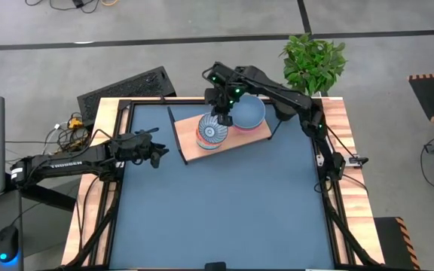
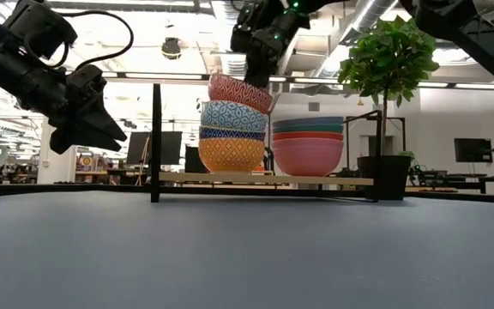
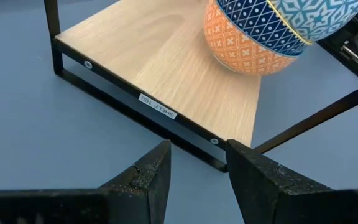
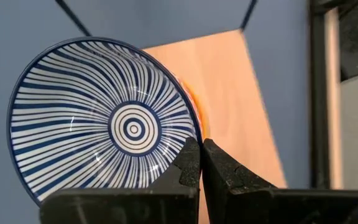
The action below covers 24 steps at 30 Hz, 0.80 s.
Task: Place and stack bowls onto a shelf
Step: Stack the dark blue bowl on top of the orange bowl on the shelf
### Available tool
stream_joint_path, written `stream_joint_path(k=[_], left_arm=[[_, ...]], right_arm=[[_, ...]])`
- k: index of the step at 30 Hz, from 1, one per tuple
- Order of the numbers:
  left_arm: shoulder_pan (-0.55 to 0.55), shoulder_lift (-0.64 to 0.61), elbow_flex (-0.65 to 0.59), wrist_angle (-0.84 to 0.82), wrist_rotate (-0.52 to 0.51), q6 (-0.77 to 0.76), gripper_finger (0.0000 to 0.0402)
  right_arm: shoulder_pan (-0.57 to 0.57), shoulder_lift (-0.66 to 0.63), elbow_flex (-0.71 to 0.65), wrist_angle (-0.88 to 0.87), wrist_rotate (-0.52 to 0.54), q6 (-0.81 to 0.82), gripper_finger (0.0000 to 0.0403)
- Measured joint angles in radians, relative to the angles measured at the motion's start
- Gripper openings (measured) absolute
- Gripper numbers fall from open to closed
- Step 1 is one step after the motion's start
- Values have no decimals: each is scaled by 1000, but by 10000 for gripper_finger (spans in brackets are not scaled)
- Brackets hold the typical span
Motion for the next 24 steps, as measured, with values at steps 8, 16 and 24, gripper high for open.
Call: stream_joint_path(k=[8,16,24], left_arm=[[0,0,0,0,-5,5,139],[0,0,0,0,-15,5,139],[0,0,0,1,-22,3,139]], right_arm=[[-1,64,-2,-17,-5,0,23],[0,57,0,12,1,-7,63],[8,50,5,44,1,5,120]])
